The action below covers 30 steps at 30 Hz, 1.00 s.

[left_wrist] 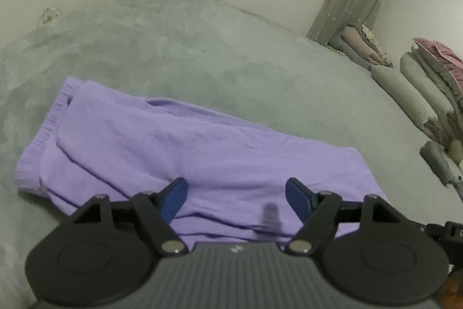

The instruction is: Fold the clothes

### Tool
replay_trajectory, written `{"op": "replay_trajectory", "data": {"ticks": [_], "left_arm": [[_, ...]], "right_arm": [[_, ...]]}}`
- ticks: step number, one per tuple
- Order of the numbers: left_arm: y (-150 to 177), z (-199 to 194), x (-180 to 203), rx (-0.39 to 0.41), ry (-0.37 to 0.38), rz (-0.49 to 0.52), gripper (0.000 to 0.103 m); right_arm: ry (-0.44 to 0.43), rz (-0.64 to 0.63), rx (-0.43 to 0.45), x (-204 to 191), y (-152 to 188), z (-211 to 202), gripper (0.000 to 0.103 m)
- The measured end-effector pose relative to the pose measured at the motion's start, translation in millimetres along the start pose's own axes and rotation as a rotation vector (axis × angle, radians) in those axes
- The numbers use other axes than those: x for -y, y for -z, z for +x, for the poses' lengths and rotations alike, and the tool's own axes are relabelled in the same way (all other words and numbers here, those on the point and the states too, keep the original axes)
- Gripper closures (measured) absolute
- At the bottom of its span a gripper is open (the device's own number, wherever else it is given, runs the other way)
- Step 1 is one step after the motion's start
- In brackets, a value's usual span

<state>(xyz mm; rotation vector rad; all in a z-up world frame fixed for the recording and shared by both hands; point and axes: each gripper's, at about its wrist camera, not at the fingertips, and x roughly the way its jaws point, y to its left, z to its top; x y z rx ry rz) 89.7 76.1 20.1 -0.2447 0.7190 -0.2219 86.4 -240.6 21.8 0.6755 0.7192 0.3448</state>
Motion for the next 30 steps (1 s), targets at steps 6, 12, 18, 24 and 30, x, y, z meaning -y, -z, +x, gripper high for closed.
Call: {"op": "replay_trajectory", "data": {"ticks": [6, 12, 18, 24, 30], "left_arm": [[10, 8, 21, 0.005, -0.102, 0.121, 0.029], [16, 11, 31, 0.014, -0.159, 0.187, 0.026], [30, 13, 41, 0.05, -0.22, 0.246, 0.02], [33, 1, 37, 0.05, -0.252, 0.248, 0.014], [37, -33, 11, 0.001, -0.271, 0.235, 0.003]], "right_arm": [[0.008, -0.025, -0.005, -3, -1, 2, 0.071], [0.082, -0.18, -0.003, -26, 3, 10, 0.064], [0.022, -0.244, 0.022, -22, 14, 13, 0.045], [-0.039, -0.179, 0.05, -10, 15, 13, 0.046], [-0.009, -0.21, 0.05, -16, 19, 16, 0.047]]}}
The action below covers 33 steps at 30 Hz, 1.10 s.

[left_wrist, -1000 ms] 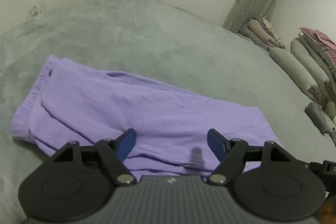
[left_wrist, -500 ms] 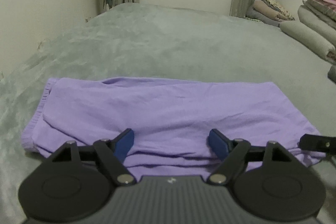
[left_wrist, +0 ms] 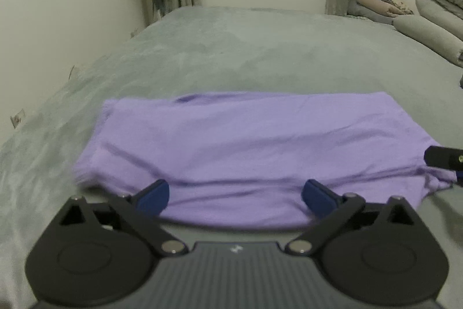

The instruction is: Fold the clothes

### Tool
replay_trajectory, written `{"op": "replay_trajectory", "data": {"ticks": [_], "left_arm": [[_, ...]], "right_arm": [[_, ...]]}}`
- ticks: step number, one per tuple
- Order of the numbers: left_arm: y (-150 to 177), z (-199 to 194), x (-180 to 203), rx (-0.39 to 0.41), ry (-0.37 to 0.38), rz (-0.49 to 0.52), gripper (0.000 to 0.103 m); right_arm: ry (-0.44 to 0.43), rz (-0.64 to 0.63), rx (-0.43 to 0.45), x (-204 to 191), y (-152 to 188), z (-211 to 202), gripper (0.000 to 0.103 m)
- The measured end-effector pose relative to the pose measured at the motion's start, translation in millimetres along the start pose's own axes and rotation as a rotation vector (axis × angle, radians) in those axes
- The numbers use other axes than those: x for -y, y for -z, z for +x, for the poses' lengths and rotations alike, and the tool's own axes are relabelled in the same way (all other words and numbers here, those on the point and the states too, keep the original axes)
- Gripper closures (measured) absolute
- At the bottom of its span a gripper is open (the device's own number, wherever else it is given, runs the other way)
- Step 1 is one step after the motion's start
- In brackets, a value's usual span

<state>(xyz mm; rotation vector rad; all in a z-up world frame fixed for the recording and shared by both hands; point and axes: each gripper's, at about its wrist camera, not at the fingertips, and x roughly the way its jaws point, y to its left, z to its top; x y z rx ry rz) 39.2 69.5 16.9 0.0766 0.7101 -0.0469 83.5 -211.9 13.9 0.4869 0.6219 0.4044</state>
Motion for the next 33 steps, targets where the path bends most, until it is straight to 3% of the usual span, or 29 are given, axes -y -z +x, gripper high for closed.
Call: {"op": "replay_trajectory", "data": {"ticks": [3, 7, 10, 13, 14, 15, 19, 23, 25, 28, 31, 33], "left_arm": [[4, -19, -25, 0.008, -0.067, -0.009, 0.004], [9, -26, -46, -0.032, -0.15, -0.002, 0.004], [13, -31, -66, -0.046, -0.093, -0.113, 0.004], [11, -37, -71, -0.011, -0.031, -0.169, 0.003], [9, -38, -72, 0.002, -0.012, -0.193, 0.003], [8, -36, -73, 0.002, 0.002, -0.219, 0.003], [1, -25, -70, -0.019, -0.005, -0.237, 0.003], [3, -27, -64, -0.022, -0.027, -0.208, 0.003], [4, -25, -65, -0.03, -0.031, -0.217, 0.003], [6, -22, -62, -0.034, -0.039, -0.219, 0.003], [5, -21, -56, -0.027, -0.042, -0.182, 0.003], [6, -23, -55, -0.026, -0.025, -0.191, 0.003]], "right_arm": [[0.049, -0.048, -0.016, -10, 1, 2, 0.048], [0.208, -0.244, -0.059, -47, 7, 13, 0.047], [0.255, -0.277, -0.081, -58, 7, 18, 0.046], [0.225, -0.177, -0.091, -52, 1, 13, 0.037], [0.187, -0.148, -0.099, -48, -1, 9, 0.026], [0.143, -0.118, -0.105, -42, -2, 4, 0.022], [0.075, 0.005, -0.117, -22, -12, -3, 0.023], [0.044, 0.282, -0.092, 0, -21, -4, 0.026], [0.066, 0.259, -0.085, -3, -18, -2, 0.033], [0.079, 0.219, -0.071, -12, -12, 0, 0.034], [0.078, 0.256, -0.053, -12, -10, 1, 0.036], [0.091, 0.291, -0.033, -12, -9, 1, 0.042]]}}
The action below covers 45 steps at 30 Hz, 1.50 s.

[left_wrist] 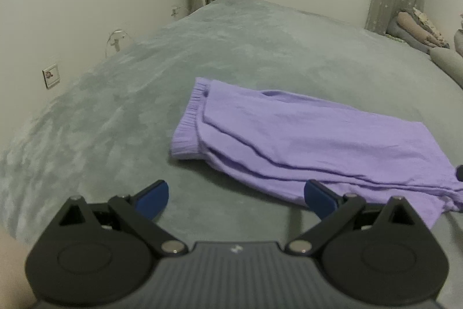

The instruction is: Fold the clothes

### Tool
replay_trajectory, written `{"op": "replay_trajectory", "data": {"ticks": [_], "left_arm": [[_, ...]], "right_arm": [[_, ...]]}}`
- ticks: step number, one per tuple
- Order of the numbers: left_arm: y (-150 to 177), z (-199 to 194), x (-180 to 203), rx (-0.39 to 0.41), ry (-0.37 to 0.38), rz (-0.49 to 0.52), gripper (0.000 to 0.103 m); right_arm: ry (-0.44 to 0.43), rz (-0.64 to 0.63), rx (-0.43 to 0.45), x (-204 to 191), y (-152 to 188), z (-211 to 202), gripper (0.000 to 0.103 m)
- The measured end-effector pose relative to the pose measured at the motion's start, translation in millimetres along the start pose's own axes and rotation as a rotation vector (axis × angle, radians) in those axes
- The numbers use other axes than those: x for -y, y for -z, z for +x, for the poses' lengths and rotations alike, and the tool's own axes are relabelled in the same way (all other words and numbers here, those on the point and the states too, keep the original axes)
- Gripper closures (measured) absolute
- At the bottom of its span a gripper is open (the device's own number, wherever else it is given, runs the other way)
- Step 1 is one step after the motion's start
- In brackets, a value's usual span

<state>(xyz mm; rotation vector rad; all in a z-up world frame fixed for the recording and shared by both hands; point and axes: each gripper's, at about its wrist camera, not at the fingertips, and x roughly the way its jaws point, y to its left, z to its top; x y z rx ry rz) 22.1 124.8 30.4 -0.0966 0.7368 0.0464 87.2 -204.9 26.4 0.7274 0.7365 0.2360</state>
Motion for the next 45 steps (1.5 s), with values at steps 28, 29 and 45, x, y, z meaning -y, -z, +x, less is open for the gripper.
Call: {"op": "replay_trajectory", "data": {"ticks": [28, 29, 45], "left_arm": [[-10, -6, -4, 0.005, 0.003, -0.044, 0.0], [-10, -5, -5, 0.002, -0.004, -0.049, 0.0], [-1, 5, 12, -0.018, -0.076, 0.057, 0.0]], "right_arm": [[0.196, -0.412, 0.211, -63, 12, -9, 0.095], [0.192, -0.421, 0.216, -66, 14, -10, 0.095], [0.117, -0.006, 0.098, -4, -1, 2, 0.068]]}}
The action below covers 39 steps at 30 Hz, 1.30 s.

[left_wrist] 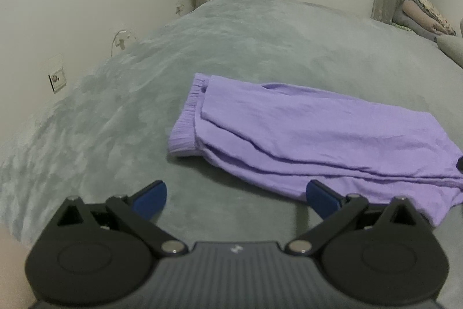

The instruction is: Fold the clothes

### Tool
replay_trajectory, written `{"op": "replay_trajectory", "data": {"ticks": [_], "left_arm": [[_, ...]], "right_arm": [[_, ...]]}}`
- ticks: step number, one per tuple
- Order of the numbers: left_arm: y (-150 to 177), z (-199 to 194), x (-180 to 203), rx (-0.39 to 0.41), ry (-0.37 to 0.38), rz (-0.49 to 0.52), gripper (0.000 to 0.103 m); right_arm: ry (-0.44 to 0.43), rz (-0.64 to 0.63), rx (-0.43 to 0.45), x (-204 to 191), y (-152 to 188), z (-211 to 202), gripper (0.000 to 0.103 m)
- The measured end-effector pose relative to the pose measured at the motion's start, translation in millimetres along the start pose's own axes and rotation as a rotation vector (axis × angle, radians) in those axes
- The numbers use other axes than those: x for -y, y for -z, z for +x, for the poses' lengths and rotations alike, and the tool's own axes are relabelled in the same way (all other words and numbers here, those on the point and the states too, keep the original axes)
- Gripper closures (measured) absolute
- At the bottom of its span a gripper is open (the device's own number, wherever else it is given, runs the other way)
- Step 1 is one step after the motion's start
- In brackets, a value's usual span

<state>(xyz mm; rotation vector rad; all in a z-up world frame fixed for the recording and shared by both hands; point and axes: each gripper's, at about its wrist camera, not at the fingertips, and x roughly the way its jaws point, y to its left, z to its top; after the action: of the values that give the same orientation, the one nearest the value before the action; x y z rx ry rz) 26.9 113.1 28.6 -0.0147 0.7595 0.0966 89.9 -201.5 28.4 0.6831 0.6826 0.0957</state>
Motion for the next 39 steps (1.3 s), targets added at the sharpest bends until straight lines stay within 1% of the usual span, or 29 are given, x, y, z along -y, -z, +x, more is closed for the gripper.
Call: {"op": "replay_trajectory", "data": {"ticks": [2, 3, 7, 13, 18, 21, 26, 28, 29, 30, 33, 36, 39], "left_arm": [[1, 0, 1, 0.003, -0.006, 0.011, 0.0], [1, 0, 2, 0.006, -0.01, 0.016, 0.0], [1, -5, 2, 0.036, -0.032, 0.035, 0.0], [2, -6, 7, 0.042, -0.039, 0.06, 0.0], [2, -16, 10, 0.088, -0.045, 0.081, 0.0], [1, -19, 11, 0.101, -0.031, 0.074, 0.0], [1, -19, 13, 0.1, -0.033, 0.085, 0.0], [1, -19, 13, 0.1, -0.031, 0.083, 0.0], [1, -19, 12, 0.1, -0.032, 0.08, 0.0], [1, -19, 12, 0.1, -0.032, 0.078, 0.0], [2, -18, 11, 0.098, -0.037, 0.072, 0.0], [1, -20, 10, 0.091, -0.032, 0.066, 0.0], [0, -20, 8, 0.082, -0.032, 0.063, 0.0]], "right_arm": [[0.007, -0.041, 0.001, -4, 1, -1, 0.063], [0.013, -0.062, 0.001, -7, 2, -1, 0.063], [0.029, -0.102, -0.006, -12, 2, 0, 0.062], [0.052, -0.173, -0.012, -20, 5, 0, 0.062], [0.086, -0.229, -0.004, -27, 10, 1, 0.062], [0.098, -0.24, 0.001, -29, 15, 1, 0.062], [0.076, -0.219, 0.001, -30, 16, 3, 0.061], [0.073, -0.223, 0.008, -31, 16, 3, 0.066], [0.073, -0.227, 0.013, -31, 16, 2, 0.077], [0.079, -0.232, 0.02, -32, 16, 1, 0.086], [0.082, -0.245, 0.057, -35, 15, -2, 0.093], [0.086, -0.281, 0.093, -43, 15, -7, 0.094], [0.102, -0.33, 0.107, -53, 17, -9, 0.095]]}}
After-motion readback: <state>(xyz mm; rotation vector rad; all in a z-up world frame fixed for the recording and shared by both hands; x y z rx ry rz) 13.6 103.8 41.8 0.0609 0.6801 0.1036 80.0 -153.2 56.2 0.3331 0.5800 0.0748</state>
